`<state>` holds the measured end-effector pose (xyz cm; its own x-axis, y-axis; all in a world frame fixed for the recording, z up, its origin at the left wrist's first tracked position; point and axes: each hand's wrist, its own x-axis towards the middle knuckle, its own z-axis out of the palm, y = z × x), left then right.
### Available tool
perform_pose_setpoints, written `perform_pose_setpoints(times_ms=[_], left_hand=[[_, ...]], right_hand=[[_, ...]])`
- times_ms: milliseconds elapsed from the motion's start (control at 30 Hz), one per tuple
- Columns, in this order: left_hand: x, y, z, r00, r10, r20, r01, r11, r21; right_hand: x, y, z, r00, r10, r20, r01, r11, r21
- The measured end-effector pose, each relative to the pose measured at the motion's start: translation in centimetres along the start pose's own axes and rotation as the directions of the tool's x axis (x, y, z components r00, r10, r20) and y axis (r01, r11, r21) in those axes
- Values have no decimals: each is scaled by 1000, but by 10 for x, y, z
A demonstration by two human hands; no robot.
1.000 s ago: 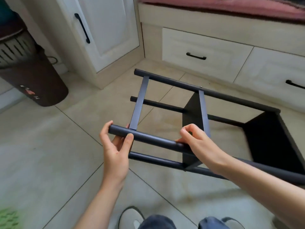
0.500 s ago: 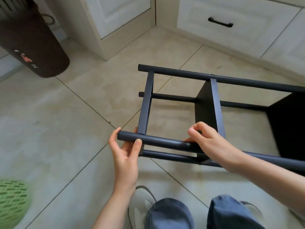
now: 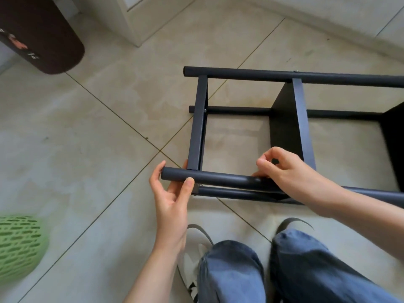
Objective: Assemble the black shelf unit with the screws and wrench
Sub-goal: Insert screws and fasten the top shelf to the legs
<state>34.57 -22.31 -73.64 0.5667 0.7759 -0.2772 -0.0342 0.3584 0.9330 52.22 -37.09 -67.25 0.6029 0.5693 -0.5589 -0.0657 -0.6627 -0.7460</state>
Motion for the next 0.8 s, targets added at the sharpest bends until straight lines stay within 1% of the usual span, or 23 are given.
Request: perform_pose_setpoints(times_ms=[133,167,267,333,400,533,633,733,800], left_hand=[[8,5,-15,999,-51,12,50,998,33],[9,6,-18,998,-61,11,60,997,53],[14,11,-25,997,-82,9,80,991,110],[20,16,-30,997,-75,29,68,980,187],[29,21,-35,994,-65,88,36,955,293],[46,37,-39,970,-104,219,-24,858,513],[60,55,-36,925,-210,316,-61,740,670],[76,72,-27,873,-277,402,-137,652,746],[82,79,-20,833,-317,453,-186,611,769]], right_hand=[[20,-7,1,995,-78,-64,81,996,46],[24,-9,3,995,-82,-53,86,992,90],[32,-15,12,995,-92,45,80,971,225],[35,-17,18,991,-115,75,93,963,251],[37,-19,24,988,-122,91,93,957,276],[42,-18,31,984,-86,158,33,948,316],[49,-18,32,975,-83,206,-4,922,387],[57,-20,35,964,-86,250,-13,929,369],[64,-20,38,957,-77,280,-35,926,375]])
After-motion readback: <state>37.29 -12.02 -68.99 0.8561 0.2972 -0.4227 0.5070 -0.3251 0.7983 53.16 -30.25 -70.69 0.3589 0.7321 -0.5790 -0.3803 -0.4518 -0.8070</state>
